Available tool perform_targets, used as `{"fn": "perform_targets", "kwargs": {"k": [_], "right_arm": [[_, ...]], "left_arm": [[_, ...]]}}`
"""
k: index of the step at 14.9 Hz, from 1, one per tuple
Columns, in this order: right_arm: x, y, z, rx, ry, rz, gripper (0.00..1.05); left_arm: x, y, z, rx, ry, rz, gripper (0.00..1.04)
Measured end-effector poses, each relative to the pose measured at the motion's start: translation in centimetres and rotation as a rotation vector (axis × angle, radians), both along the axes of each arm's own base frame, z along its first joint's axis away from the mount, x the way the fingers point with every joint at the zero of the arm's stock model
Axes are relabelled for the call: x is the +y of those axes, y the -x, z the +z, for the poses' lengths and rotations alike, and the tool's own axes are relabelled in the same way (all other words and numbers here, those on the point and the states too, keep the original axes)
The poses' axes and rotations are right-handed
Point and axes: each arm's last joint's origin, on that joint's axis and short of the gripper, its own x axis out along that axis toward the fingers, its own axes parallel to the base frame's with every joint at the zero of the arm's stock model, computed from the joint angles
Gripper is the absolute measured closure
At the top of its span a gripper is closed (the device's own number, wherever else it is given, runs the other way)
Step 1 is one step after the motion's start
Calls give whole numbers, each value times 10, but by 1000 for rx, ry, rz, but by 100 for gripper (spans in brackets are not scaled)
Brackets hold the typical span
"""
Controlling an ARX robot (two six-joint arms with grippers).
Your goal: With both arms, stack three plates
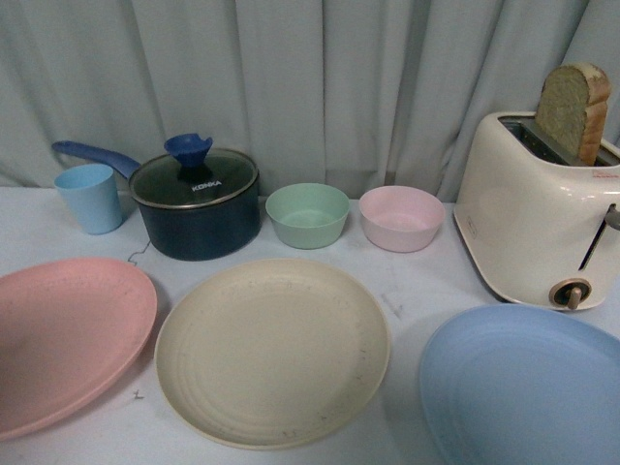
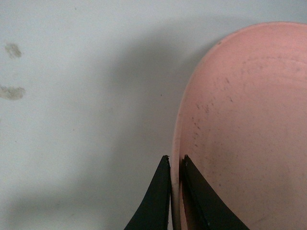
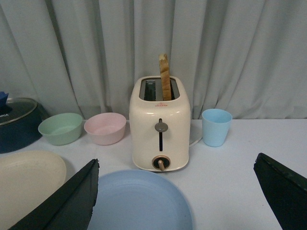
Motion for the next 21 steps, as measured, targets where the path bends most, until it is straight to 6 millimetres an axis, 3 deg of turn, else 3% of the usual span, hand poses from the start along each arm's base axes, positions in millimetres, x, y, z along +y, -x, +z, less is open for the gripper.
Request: {"fn": "perform_targets", "kwargs": {"k": [4,7,9,11,16,19,21], "right_arm": [[0,0,0,0,0,0,6],[0,0,0,0,0,0,6],[0,0,0,0,0,0,6],[0,0,0,0,0,0,6],[0,0,0,0,0,0,6],[0,0,0,0,0,0,6],[0,0,0,0,0,0,6]], "left_arm": [[11,4,31,-32,-39,33,102],[12,15,69,-103,-67,21,102],[-9,17,104,-204,-44,-56,102],[-42,18,126,-260,-16,-140,102],[-142,6,124,-278,24,-378,102],[-175,-16,93,-190,45,-411,102],[-190,-27,85,-176,55,-423,102]]}}
